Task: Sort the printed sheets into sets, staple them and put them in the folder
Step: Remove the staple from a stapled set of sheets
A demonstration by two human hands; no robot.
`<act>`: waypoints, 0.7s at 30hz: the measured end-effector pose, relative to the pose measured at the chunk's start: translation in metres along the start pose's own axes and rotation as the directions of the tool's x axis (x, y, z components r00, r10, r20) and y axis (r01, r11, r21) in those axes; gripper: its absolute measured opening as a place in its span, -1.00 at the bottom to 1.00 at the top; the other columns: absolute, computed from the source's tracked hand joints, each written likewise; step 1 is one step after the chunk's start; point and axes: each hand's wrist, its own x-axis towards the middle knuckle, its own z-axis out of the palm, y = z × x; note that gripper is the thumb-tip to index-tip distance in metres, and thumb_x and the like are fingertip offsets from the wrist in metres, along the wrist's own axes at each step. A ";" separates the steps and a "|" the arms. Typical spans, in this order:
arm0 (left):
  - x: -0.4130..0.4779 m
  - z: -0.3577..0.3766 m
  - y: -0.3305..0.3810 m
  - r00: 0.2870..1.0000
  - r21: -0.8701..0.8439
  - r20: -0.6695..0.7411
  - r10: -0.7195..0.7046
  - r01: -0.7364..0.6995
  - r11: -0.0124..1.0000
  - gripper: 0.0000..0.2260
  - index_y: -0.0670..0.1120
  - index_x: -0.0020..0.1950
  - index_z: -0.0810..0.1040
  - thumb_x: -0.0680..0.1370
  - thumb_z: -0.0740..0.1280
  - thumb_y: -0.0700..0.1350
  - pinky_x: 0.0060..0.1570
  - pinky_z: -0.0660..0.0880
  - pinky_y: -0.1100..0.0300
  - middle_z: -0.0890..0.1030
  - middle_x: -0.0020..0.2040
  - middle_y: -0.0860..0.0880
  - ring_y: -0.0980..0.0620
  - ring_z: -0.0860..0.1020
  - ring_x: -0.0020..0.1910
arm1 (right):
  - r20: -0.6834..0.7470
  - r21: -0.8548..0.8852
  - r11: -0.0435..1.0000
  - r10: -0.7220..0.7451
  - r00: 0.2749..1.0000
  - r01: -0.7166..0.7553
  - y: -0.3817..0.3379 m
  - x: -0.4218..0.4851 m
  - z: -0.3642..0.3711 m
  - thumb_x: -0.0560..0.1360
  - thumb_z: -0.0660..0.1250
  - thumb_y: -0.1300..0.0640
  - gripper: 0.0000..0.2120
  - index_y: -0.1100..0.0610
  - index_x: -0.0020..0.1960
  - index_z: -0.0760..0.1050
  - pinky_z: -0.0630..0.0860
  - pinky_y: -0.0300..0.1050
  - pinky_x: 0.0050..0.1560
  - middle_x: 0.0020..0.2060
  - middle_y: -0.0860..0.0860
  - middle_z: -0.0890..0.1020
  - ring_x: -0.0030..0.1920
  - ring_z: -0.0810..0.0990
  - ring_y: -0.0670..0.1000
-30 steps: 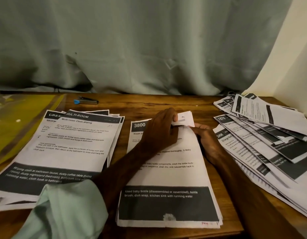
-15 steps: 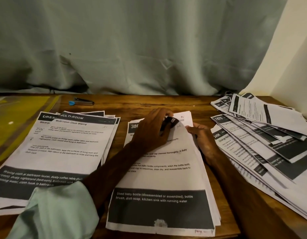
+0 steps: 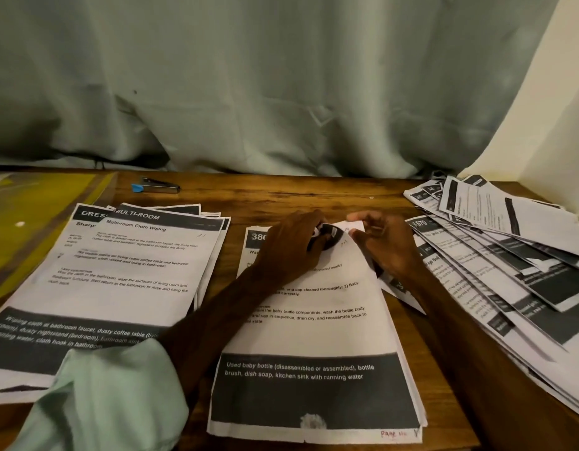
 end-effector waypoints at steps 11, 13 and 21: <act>-0.001 0.003 -0.005 0.996 0.029 0.037 0.077 -0.079 0.996 -0.70 -0.10 0.34 0.49 0.67 0.28 0.02 0.11 0.27 0.17 0.54 0.24 -0.08 -0.02 0.45 0.23 | -0.018 -0.137 0.985 -0.107 0.994 0.104 0.013 -0.003 -0.001 0.45 0.53 0.22 -0.59 0.08 0.27 0.58 0.50 -0.35 -0.10 -0.03 -0.07 0.67 -0.06 0.63 -0.17; -0.001 0.003 -0.005 0.996 0.023 0.049 0.073 -0.075 0.997 -0.70 -0.09 0.34 0.49 0.67 0.28 0.01 0.13 0.30 0.16 0.54 0.25 -0.08 -0.02 0.45 0.23 | -0.017 -0.193 0.976 -0.111 0.994 0.106 0.014 0.000 -0.006 0.44 0.53 0.21 -0.63 0.09 0.23 0.60 0.47 -0.41 -0.16 -0.12 -0.12 0.65 -0.14 0.61 -0.22; -0.001 0.000 -0.007 0.996 0.002 0.087 0.034 -0.034 0.999 -0.69 -0.08 0.36 0.49 0.67 0.30 0.03 0.20 0.35 0.15 0.54 0.30 -0.07 -0.02 0.46 0.27 | -0.040 -0.028 0.998 -0.065 0.997 0.064 0.010 -0.002 -0.008 0.43 0.51 0.28 -0.82 0.15 0.02 0.64 0.50 -0.45 -0.30 -0.29 -0.05 0.62 -0.38 0.56 -0.28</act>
